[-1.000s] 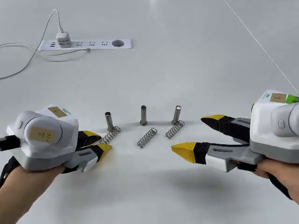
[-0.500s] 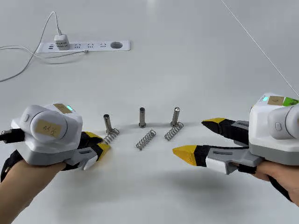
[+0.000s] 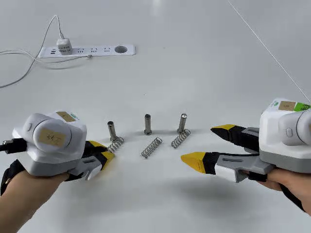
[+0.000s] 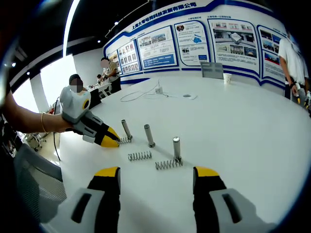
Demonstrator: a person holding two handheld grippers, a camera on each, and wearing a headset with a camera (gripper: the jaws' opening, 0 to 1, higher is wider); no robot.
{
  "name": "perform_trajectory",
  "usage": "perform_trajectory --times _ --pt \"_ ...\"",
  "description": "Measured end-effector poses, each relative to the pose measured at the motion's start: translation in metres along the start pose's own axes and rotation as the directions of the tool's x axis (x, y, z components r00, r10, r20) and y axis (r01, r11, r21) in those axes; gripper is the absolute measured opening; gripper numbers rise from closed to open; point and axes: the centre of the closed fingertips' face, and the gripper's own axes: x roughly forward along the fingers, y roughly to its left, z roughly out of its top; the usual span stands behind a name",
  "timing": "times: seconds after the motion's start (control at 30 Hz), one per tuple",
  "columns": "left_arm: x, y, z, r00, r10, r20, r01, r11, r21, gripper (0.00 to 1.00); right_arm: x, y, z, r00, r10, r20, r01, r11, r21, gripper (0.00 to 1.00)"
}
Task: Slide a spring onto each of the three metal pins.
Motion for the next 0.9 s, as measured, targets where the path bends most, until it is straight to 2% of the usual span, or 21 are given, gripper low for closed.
perform_trajectory --times 0.17,0.33,0.5,0.6,0.73,0.9 --pt "-0.005 -0.002 -0.001 0.9997 0.016 0.017 -0.016 1.0 0.001 0.1 0.0 0.002 0.005 0.9998 -0.004 0.022 0.003 1.0 0.03 0.59" --pt "-0.013 -0.006 0.002 0.9974 0.031 0.065 -0.03 1.0 -0.008 0.1 0.0 0.008 0.014 0.9976 0.002 0.07 -0.01 0.995 0.103 0.57" --pt "-0.024 -0.012 0.009 0.9895 0.055 0.134 -0.053 0.998 -0.016 0.1 0.001 0.017 0.023 0.9943 0.018 0.105 -0.034 0.989 0.147 0.56" --pt "-0.03 -0.012 0.017 0.9779 0.071 0.197 -0.067 0.997 -0.027 0.1 0.004 0.026 0.03 0.9904 0.037 0.134 -0.061 0.981 0.182 0.54" --pt "-0.038 -0.013 0.024 0.9655 0.093 0.243 -0.092 0.996 -0.017 0.1 0.009 0.036 0.038 0.9855 0.055 0.161 -0.089 0.973 0.213 0.52" --pt "-0.047 -0.013 0.036 0.943 0.122 0.309 -0.12 0.992 -0.027 0.1 0.015 0.049 0.048 0.9776 0.079 0.195 -0.127 0.96 0.248 0.5"
